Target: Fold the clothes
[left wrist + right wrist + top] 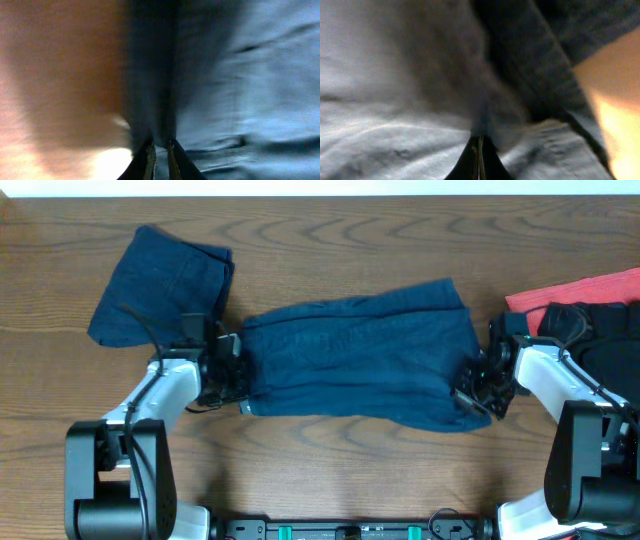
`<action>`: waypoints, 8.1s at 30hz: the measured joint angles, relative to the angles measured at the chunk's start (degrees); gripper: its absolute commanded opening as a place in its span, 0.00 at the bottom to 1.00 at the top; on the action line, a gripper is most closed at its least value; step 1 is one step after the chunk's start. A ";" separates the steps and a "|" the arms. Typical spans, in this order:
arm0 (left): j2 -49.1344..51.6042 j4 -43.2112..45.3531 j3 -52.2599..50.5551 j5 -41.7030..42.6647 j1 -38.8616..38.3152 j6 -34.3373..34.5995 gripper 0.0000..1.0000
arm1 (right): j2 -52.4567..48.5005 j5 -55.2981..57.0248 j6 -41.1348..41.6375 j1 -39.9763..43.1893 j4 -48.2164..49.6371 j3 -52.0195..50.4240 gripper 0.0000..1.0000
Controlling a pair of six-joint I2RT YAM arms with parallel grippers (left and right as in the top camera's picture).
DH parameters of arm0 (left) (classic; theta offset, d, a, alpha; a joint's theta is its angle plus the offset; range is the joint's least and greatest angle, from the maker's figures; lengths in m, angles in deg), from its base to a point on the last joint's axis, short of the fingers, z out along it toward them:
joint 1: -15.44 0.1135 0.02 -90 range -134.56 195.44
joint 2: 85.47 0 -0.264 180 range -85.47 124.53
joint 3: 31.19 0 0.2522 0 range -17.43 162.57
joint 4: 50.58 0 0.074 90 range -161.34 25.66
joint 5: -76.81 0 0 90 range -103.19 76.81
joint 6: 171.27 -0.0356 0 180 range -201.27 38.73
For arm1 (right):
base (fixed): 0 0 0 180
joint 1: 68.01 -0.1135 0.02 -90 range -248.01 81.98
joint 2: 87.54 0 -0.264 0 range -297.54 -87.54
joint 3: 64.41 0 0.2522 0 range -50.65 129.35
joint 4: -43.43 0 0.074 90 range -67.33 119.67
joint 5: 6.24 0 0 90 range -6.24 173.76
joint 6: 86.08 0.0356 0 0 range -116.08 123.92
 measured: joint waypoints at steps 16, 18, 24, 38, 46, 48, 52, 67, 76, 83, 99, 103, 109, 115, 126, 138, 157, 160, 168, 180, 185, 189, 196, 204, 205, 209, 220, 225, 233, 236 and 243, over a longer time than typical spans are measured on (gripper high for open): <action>-14.01 -11.96 7.10 8.11 -5.05 0.15 0.48 | 18.82 -5.46 -11.67 1.97 24.59 -1.46 0.46; -13.53 -11.41 6.43 8.39 -6.54 0.15 0.49 | 18.36 -5.92 -10.69 3.08 29.55 -1.40 0.47; -9.35 -9.05 4.02 8.81 -8.72 0.07 0.55 | 9.42 -6.69 -6.93 3.67 43.08 -1.25 0.54; 3.39 -5.07 4.26 9.42 -8.70 0.20 0.55 | -8.44 -13.35 -3.21 3.67 57.48 0.46 0.17; 4.57 -5.84 5.25 9.97 -8.46 0.20 0.55 | -8.44 -15.54 2.14 3.98 62.36 1.55 0.43; 4.57 -5.84 5.25 10.01 -8.46 0.20 0.55 | -8.44 -16.92 3.08 4.20 60.67 2.14 0.56; 4.59 -5.79 5.25 10.12 -8.46 0.20 0.54 | -8.44 -18.05 0.90 4.20 56.98 2.93 0.57; 4.59 -5.77 5.25 10.12 -8.46 0.20 0.55 | -8.44 -19.98 -9.03 12.22 50.77 3.13 0.52; 4.07 -5.84 5.20 10.14 -8.48 0.20 0.55 | -8.66 -19.15 -11.19 5.99 49.09 3.15 0.37; 0.76 -6.64 4.37 9.57 -8.59 0.17 0.56 | -13.03 -18.60 -11.06 2.91 51.60 3.30 0.01; -0.52 -7.91 4.33 9.22 -8.59 0.00 0.56 | -13.09 -22.34 -4.39 6.14 47.58 11.19 0.13; -0.83 -8.00 4.33 9.14 -8.61 -0.31 0.56 | -13.11 -18.40 -13.57 6.29 19.82 21.73 0.18; -4.98 -7.87 4.33 9.03 -8.81 -0.22 0.57 | -12.76 -6.93 -20.09 6.29 0.90 42.88 0.42; -8.81 -7.80 4.33 9.01 -8.83 0.17 0.67 | -12.92 -3.87 -23.52 6.25 0.42 44.61 0.45; -8.96 -7.85 4.33 9.01 -8.83 0.22 0.69 | -29.77 -11.61 -27.61 3.93 2.34 43.15 0.36; -8.92 -8.61 4.33 7.54 -8.85 0.22 0.69 | -29.94 -12.28 -28.37 1.86 2.32 43.19 0.01; -7.48 -3.23 -3.32 4.90 -8.85 0.20 0.69 | -26.51 -13.05 -19.37 7.89 7.04 43.25 0.01; -7.45 0.44 -6.34 4.92 -8.85 0.24 0.73 | -26.51 -12.31 -19.19 7.89 6.56 43.25 0.01; -7.37 5.90 -7.39 7.19 -8.83 0.92 0.53 | -26.51 -11.37 -19.10 7.89 6.16 43.25 0.01; -6.45 3.65 -7.34 6.16 -8.68 0.85 0.06 | -26.51 -10.32 -18.97 7.89 7.06 43.25 0.01; -6.49 -2.10 -5.49 4.26 -5.88 0.59 0.06 | -26.51 -10.69 -18.93 7.21 8.55 43.25 0.01; -7.06 -3.85 -4.63 1.90 -3.67 -0.28 0.17 | -26.51 -10.56 -19.02 6.78 10.58 43.25 0.50; -10.05 -11.56 -3.06 -1.66 -2.62 -0.48 0.47 | -26.03 -14.23 -23.82 8.74 4.37 43.32 0.60; -19.87 -8.85 2.62 -1.38 -2.62 -0.48 0.57 | -21.88 -10.34 -23.32 9.20 -18.25 43.56 0.54; -20.26 -7.26 2.84 -1.27 -2.62 -0.48 0.56 | -21.75 -9.31 -23.10 9.20 -19.96 43.50 0.53; -18.25 -0.66 2.89 0.74 -2.62 -1.46 0.46 | -21.73 -6.47 -21.90 9.14 -25.24 41.68 0.44; 2.29 16.79 2.99 9.70 -6.27 -3.61 0.37 | -21.73 -7.85 -22.25 2.45 -20.79 27.41 0.35; 6.60 19.87 2.99 5.29 -6.60 -3.82 0.34 | -20.46 -3.37 -17.27 -0.70 -18.64 24.68 0.24; 6.73 24.35 3.30 -2.45 -5.09 -1.66 0.35 | -18.53 7.65 -6.95 1.36 -18.78 21.59 0.22; 6.80 23.65 4.81 -4.83 -3.61 -1.07 0.36 | -18.49 8.81 -6.01 3.43 -19.12 21.49 0.22; 5.16 12.83 11.85 -4.42 -1.81 -0.31 0.49 | -17.84 10.14 -10.43 6.01 -18.91 21.64 0.23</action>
